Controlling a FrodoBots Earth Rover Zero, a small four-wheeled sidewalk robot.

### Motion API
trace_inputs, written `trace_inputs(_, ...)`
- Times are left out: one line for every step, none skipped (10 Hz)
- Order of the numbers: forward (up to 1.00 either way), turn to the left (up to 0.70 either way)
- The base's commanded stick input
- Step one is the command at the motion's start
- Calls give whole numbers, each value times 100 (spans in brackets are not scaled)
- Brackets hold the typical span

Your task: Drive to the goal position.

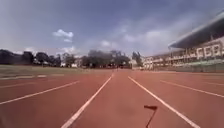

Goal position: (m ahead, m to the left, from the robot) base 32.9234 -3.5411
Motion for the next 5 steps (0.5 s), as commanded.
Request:
trace_inputs(70, 0)
trace_inputs(70, 0)
trace_inputs(70, 0)
trace_inputs(70, 0)
trace_inputs(70, 0)
